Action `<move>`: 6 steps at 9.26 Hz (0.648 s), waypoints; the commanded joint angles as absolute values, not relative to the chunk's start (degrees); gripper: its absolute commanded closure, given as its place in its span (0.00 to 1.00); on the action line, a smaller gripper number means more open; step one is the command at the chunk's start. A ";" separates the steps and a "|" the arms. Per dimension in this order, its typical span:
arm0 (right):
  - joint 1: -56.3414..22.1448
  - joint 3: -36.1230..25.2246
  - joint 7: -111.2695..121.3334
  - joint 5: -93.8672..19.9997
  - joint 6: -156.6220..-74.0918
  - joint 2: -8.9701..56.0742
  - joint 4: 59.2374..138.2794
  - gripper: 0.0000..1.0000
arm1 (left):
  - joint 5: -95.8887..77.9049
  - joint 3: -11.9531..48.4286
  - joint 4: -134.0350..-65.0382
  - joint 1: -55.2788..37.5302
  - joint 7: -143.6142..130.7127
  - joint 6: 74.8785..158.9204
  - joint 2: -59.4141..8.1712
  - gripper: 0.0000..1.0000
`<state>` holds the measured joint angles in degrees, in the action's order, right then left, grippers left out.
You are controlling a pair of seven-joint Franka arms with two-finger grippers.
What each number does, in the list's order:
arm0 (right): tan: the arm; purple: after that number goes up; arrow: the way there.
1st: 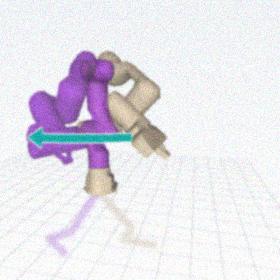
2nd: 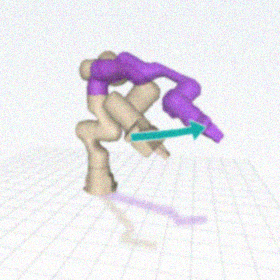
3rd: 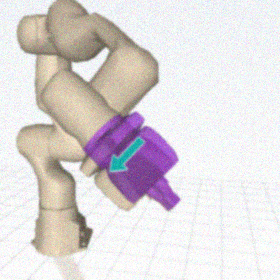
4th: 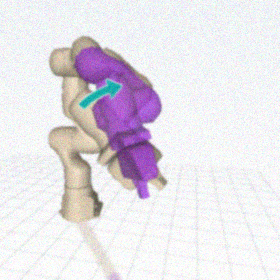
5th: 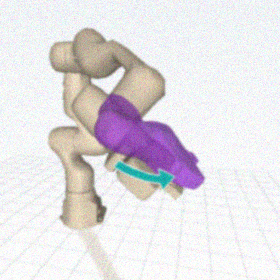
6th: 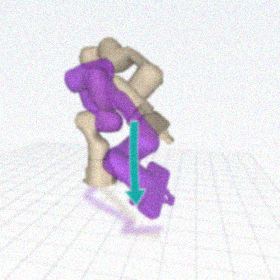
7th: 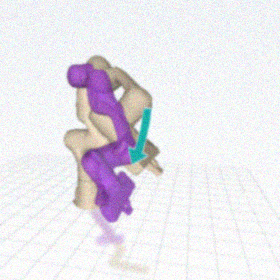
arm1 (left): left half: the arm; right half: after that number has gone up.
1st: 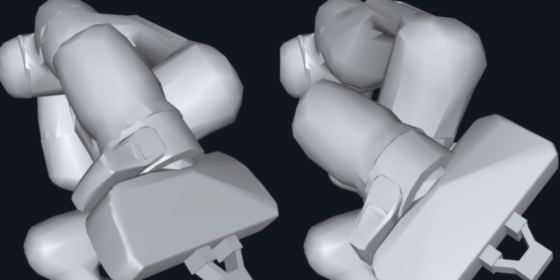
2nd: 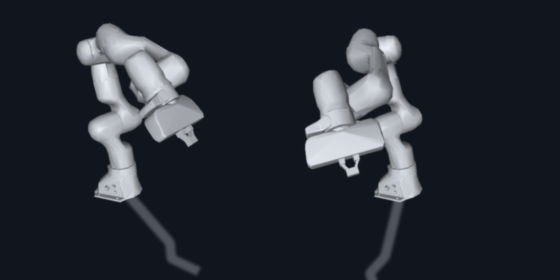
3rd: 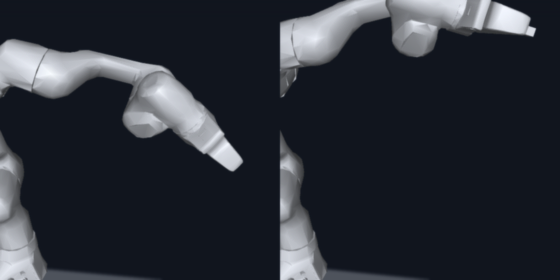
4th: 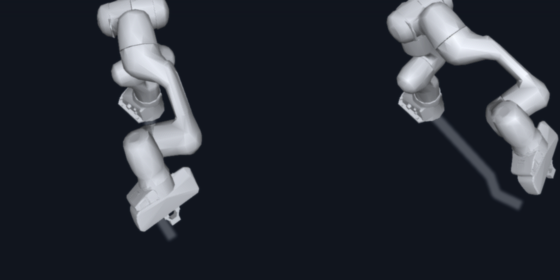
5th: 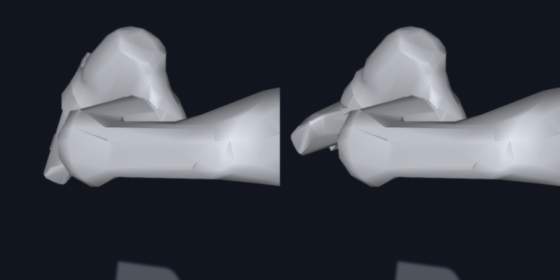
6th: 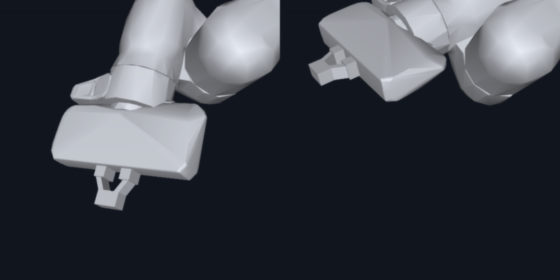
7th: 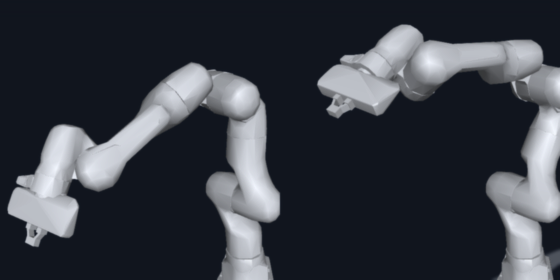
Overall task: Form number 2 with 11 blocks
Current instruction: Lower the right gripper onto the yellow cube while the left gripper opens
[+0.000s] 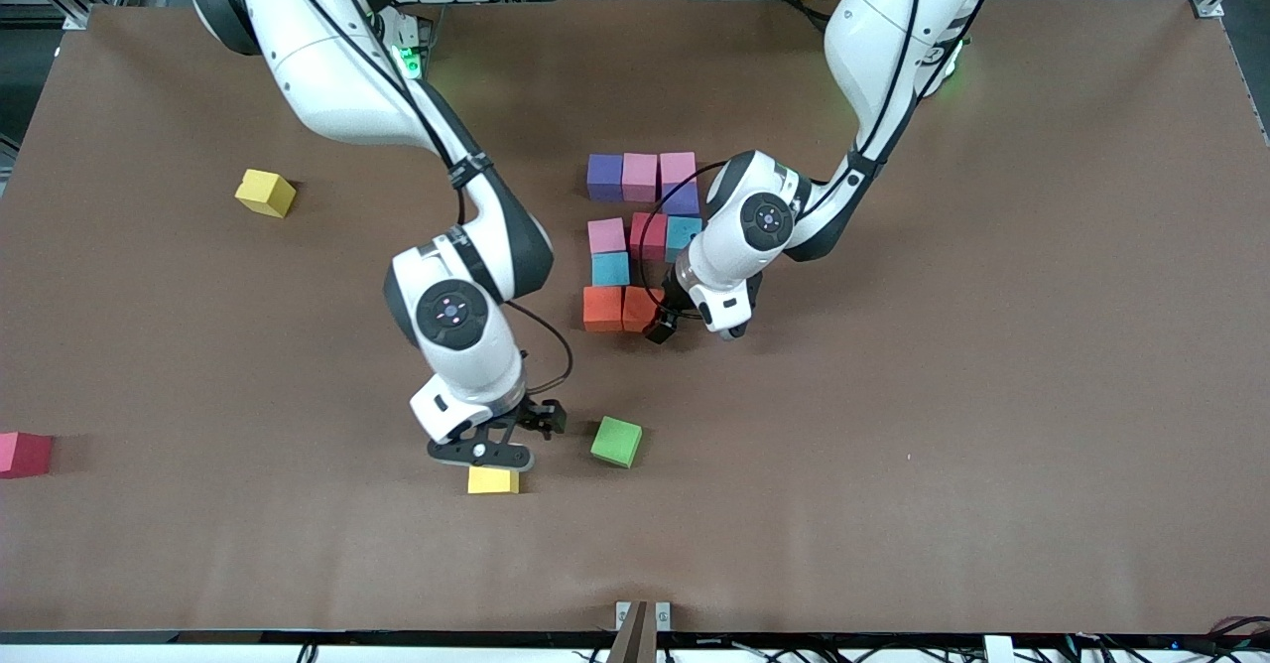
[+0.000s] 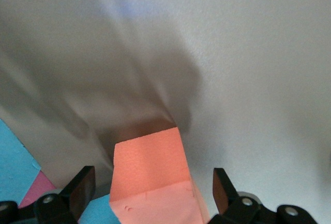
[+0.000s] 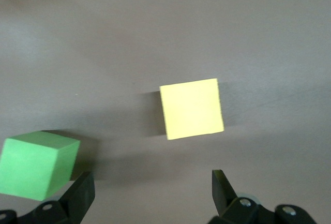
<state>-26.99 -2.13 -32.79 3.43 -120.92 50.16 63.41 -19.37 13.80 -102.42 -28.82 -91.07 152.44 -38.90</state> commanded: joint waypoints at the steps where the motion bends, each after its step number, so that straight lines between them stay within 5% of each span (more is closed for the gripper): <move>1: -26.19 -2.54 -31.29 2.29 -118.66 49.92 63.28 0.00 | -21.27 14.41 -102.57 -26.55 -89.30 147.67 -35.52 0.00; 6: -24.87 -2.99 -31.46 2.11 -128.02 50.89 66.79 0.00 | -18.91 11.62 -102.04 -18.48 -90.09 139.24 -31.29 0.00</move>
<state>-25.39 -3.19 -32.15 3.32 -124.93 50.92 66.06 -19.37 12.75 -101.59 -21.25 -91.08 142.27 -32.92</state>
